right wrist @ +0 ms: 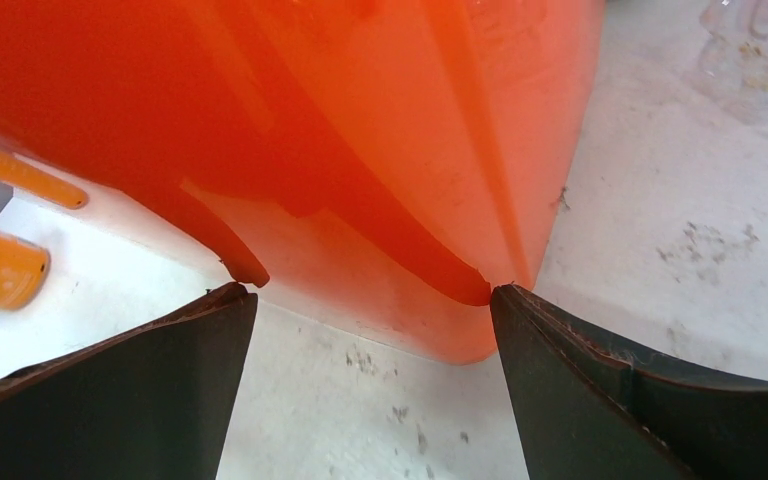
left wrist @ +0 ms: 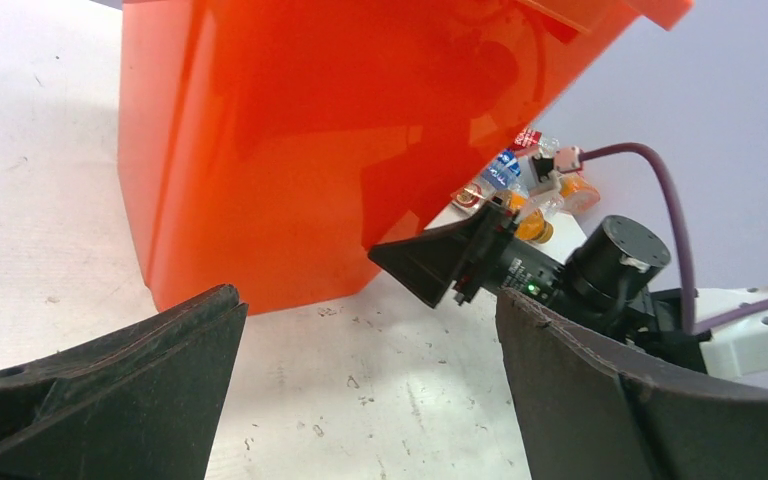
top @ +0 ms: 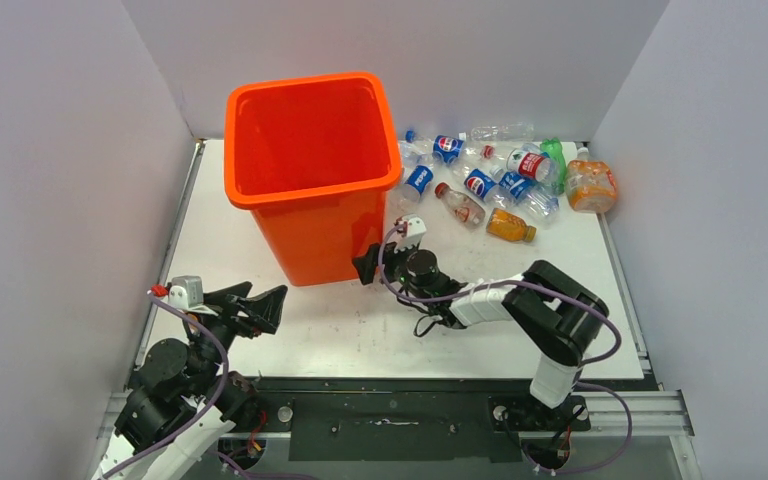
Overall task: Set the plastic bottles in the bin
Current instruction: Move the trash bin to the center of the board.
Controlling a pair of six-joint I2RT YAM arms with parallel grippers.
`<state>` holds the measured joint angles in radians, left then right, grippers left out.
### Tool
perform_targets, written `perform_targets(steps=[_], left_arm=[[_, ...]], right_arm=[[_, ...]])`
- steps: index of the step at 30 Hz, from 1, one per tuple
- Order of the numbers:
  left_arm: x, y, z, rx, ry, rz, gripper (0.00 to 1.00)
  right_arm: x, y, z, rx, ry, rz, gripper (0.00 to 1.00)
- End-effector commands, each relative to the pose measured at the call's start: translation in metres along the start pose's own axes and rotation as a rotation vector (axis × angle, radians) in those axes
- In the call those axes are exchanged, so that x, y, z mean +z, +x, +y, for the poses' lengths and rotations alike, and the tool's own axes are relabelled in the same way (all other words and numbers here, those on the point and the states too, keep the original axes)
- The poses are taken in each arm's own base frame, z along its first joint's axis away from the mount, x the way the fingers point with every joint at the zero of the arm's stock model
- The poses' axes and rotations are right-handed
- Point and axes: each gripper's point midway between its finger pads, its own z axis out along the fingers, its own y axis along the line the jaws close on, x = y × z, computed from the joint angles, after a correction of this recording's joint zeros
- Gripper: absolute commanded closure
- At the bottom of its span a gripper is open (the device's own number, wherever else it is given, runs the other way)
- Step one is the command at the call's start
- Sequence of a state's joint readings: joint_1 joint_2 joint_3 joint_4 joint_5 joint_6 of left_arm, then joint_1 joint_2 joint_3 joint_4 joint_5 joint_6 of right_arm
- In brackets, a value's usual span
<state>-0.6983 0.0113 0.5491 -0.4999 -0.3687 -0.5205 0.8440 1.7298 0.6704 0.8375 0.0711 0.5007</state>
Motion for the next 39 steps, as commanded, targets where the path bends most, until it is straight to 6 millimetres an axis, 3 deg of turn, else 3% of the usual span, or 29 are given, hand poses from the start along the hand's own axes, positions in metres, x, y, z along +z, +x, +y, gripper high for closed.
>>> perform_targets(steps=[1,13,18,25,28,30,34,39], left_arm=[[0.000,-0.003,0.000,-0.014,-0.001,-0.016,0.04],[0.001,-0.003,0.001,-0.008,-0.006,-0.016,0.04],[0.001,-0.003,0.003,-0.006,-0.017,-0.019,0.04],[0.002,-0.003,0.003,-0.004,-0.020,-0.016,0.04],[0.001,-0.004,0.003,-0.006,-0.022,-0.021,0.04],[0.001,-0.007,0.005,-0.009,-0.033,-0.033,0.04],[0.005,-0.012,0.002,0.004,-0.034,-0.041,0.04],[0.025,-0.015,-0.029,0.043,0.056,0.012,0.04]], right_arm=[[0.028,-0.026,0.013,0.028,-0.037,-0.086,0.10],[0.090,-0.020,0.007,0.089,-0.025,-0.077,0.10],[0.106,-0.027,0.004,0.100,-0.026,-0.086,0.10],[0.117,-0.035,0.017,0.093,-0.067,-0.074,0.10],[0.103,-0.045,0.017,0.081,-0.065,-0.070,0.10],[0.082,-0.056,0.009,0.089,-0.033,-0.066,0.10],[0.026,-0.084,-0.005,0.098,0.027,-0.061,0.10],[-0.042,-0.110,-0.041,0.051,0.258,-0.053,0.10]])
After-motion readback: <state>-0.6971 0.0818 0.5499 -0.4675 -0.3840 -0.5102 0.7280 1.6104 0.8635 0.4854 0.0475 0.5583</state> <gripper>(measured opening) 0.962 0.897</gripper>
